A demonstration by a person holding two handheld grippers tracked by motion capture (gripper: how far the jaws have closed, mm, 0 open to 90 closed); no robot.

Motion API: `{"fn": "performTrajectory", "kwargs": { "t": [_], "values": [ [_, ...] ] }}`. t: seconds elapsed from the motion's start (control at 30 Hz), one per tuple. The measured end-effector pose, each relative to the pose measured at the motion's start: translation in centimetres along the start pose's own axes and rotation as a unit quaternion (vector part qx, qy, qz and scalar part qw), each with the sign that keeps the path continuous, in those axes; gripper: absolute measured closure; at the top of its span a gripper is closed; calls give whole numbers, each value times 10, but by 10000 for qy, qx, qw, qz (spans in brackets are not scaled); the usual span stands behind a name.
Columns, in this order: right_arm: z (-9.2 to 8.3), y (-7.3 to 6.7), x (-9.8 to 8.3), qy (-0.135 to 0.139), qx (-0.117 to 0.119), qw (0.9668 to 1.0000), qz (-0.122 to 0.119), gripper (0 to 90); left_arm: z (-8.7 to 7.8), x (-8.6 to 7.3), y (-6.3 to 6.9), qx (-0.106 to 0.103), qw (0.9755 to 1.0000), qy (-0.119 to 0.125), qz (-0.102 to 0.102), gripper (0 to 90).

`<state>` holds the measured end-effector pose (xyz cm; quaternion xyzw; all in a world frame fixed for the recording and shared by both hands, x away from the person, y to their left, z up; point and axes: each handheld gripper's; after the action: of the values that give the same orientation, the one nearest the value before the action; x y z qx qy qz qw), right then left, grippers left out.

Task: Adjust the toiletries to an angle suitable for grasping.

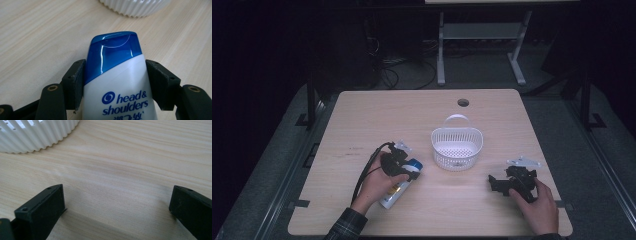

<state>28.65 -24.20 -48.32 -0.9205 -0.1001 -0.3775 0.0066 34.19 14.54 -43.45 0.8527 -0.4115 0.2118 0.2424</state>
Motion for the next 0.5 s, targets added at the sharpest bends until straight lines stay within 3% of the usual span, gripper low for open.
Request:
{"fn": "performTrajectory", "kwargs": {
  "t": [0.03, 0.17, 0.5],
  "values": [
    [0, 0, 0, 2, 0, 10000, 1, 0, -5, -1, 1, -56, 9999, 151, 12, 359],
    [0, 0, 0, 1, 1, 10000, 1, 0, -15, -3, 2, -155, 9992, 374, 75, 360],
    [0, 0, 0, 1, 1, 10000, 2, 0, -32, -10, 2, -414, 9959, 766, 226, 361]
  ]
}}
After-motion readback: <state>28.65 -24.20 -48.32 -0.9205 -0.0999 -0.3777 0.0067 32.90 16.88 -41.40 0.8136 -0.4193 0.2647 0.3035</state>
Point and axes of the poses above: each handheld gripper's, and its own axes: z roughly forward along the jaws, x roughly out of its top, y roughly to its right, and after that the axes turned 7 degrees about -x, right-handed
